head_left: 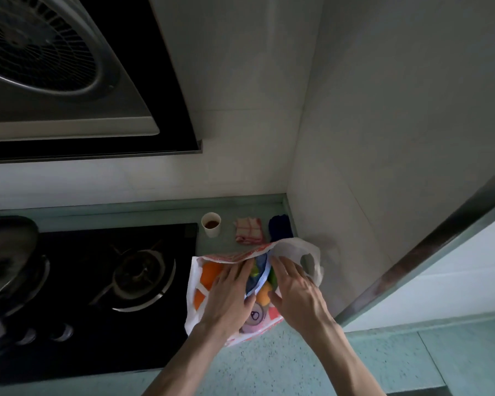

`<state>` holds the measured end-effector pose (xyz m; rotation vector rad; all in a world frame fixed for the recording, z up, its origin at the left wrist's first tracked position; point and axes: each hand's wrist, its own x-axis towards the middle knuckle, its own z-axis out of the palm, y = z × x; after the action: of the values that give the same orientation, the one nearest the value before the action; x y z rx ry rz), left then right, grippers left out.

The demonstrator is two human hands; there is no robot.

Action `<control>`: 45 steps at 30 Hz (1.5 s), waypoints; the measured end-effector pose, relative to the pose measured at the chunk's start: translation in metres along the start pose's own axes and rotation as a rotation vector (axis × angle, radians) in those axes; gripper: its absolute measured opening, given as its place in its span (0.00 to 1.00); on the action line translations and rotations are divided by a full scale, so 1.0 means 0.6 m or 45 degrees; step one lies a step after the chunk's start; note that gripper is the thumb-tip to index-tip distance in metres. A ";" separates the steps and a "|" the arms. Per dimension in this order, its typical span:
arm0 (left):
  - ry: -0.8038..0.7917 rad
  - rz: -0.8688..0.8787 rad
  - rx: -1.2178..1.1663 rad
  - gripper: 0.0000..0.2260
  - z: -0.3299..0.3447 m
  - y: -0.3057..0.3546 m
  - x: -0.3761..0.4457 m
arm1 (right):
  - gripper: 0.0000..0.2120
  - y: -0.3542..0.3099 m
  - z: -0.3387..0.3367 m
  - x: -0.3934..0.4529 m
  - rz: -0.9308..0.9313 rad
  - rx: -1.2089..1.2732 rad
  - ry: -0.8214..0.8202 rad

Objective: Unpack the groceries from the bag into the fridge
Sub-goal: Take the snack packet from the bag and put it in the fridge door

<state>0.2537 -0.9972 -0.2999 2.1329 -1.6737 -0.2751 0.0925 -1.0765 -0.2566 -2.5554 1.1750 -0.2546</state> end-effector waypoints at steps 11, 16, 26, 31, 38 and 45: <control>0.045 -0.066 -0.471 0.28 -0.135 0.013 -0.058 | 0.35 -0.040 -0.060 -0.033 0.031 0.417 0.147; 0.190 -0.106 -0.691 0.25 -0.185 0.023 -0.091 | 0.35 -0.066 -0.088 -0.049 -0.003 0.737 0.193; 0.559 -0.153 -1.356 0.13 -0.281 0.059 -0.191 | 0.13 -0.160 -0.140 -0.110 -0.151 1.238 0.071; 0.635 -0.237 -1.419 0.08 -0.329 0.058 -0.269 | 0.20 -0.247 -0.134 -0.136 -0.231 1.317 0.065; 0.865 -0.310 -1.427 0.23 -0.368 0.009 -0.403 | 0.17 -0.400 -0.114 -0.176 -0.298 1.429 0.078; 1.051 -0.420 -1.245 0.18 -0.416 -0.025 -0.516 | 0.14 -0.541 -0.104 -0.209 -0.359 1.556 -0.098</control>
<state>0.2870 -0.6475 -0.1129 1.4125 -0.5136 -0.1963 0.2225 -0.7949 -0.0867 -1.5722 0.3603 -0.6736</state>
